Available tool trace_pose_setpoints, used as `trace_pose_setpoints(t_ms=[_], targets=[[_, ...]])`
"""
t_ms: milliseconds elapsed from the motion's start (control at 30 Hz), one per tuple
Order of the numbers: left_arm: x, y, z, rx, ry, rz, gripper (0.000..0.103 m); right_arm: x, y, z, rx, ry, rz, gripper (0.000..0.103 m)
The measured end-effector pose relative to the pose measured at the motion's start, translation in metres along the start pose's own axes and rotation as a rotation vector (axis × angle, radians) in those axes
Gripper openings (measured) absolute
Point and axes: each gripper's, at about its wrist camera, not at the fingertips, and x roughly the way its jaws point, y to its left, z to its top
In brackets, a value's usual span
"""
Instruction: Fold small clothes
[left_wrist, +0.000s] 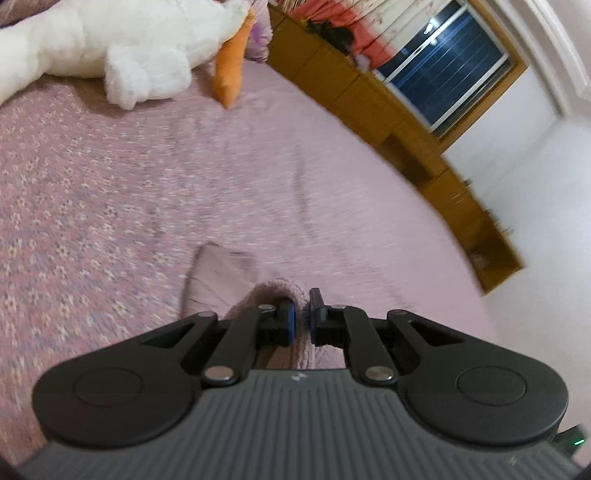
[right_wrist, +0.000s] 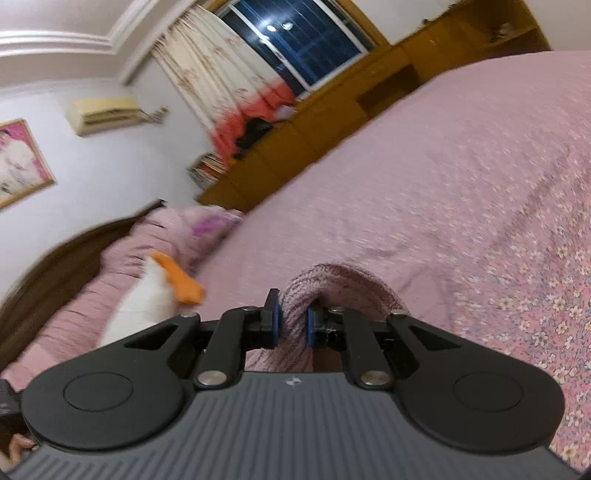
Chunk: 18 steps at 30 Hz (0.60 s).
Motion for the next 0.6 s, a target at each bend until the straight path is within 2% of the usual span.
trace_pose_setpoints(t_ms=[233,367,467,533,567,600], targets=[[0.044,0.015,-0.011,0.080,0.062,0.127,0.010,0.040,-0.029,-0.024,-0.011,0.080,-0.168,0.016],[0.050,0.023,-0.017,0.090,0.088,0.143,0.012,0.045,-0.042,-0.036,0.000,0.080,-0.160,0.020],[0.050,0.026,-0.019,0.090,0.092,0.145,0.012,0.046,-0.041,-0.038,0.002,0.084,-0.144,0.033],[0.047,0.025,-0.019,0.086,0.098,0.145,0.013,0.044,-0.040,-0.038,0.001,0.093,-0.131,0.050],[0.044,0.024,-0.019,0.083,0.104,0.150,0.016,0.043,-0.038,-0.037,0.001,0.099,-0.122,0.056],[0.042,0.022,-0.019,0.081,0.110,0.157,0.019,0.042,-0.034,-0.036,0.002,0.106,-0.117,0.066]])
